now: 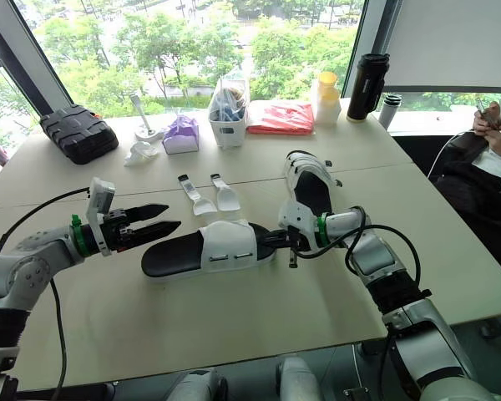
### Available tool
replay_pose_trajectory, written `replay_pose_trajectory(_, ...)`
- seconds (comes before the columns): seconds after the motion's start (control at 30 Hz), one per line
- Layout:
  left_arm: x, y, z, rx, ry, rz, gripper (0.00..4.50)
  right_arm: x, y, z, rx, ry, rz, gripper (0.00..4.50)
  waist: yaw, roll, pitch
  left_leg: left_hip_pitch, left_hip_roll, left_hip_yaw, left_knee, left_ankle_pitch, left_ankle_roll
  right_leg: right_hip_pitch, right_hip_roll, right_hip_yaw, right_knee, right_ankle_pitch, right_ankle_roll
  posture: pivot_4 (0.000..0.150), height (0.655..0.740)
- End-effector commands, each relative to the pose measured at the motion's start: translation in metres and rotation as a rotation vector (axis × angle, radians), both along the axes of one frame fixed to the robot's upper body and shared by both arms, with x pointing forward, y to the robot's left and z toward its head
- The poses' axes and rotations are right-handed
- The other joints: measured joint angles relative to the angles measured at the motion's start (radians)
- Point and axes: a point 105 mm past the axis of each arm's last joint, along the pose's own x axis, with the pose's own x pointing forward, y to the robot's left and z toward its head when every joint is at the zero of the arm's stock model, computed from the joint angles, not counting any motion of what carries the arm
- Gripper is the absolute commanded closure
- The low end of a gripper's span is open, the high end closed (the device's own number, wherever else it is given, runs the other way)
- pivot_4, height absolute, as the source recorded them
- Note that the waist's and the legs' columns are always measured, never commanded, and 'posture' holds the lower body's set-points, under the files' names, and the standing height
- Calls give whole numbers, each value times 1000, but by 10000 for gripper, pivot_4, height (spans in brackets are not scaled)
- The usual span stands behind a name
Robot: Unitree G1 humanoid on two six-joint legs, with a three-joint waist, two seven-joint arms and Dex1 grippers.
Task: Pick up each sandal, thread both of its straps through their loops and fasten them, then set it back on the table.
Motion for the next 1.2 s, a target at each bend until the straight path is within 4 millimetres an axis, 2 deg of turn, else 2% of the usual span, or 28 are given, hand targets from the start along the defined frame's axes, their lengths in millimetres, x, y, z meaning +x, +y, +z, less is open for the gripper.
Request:
replay_pose_trajectory(0.03, 3, 0, 2, -64, 16, 51, 0, 0, 11, 1, 6, -40, 46, 44688, 1, 0, 0, 0, 0, 0, 0, 0, 0, 0, 0, 0, 0, 0, 0, 1500, 7400)
replay_pose_trajectory(0.2, 19, 7, -27, -116, 148, 170, 0, -1, 18, -10, 3, -28, 84, 44688, -2, 0, 0, 1, -1, 0, 0, 0, 0, 1, 1, 0, 0, 0, 0, 1500, 7400)
replay_pose_trajectory(0.3, 37, 5, -38, -261, 254, 231, 0, -1, 20, -12, 0, -23, 98, 44688, -1, -1, -1, 2, -1, 0, 0, 0, 0, 1, 2, 0, 0, 0, -1, 1500, 7400)
replay_pose_trajectory(0.4, 48, 0, -45, -339, 326, 239, 0, -2, 20, -13, -9, -28, 109, 44688, -1, -2, -1, 2, 0, 0, 0, 0, 0, 2, 2, -1, 0, 1, -1, 1500, 7400)
replay_pose_trajectory(0.77, 88, -19, -52, -569, 508, 291, 0, -1, 17, -15, -48, -42, 127, 44688, -1, -2, -2, 4, -1, 0, 0, 1, -2, 3, 2, -1, -1, 1, -1, 1500, 7400)
replay_pose_trajectory(1.1, 113, -26, -52, -637, 522, 387, 0, -5, 19, -18, -61, -41, 149, 44688, -1, -3, -3, 5, -2, -1, 0, 1, -2, 5, 2, -1, -1, 1, -1, 1500, 7400)
replay_pose_trajectory(1.2, 117, -27, -55, -641, 529, 426, 8347, -5, 19, -18, -64, -44, 153, 45000, -1, -3, -3, 6, -2, -1, 0, 1, -2, 6, 2, -1, -1, 1, -1, 1500, 7400)
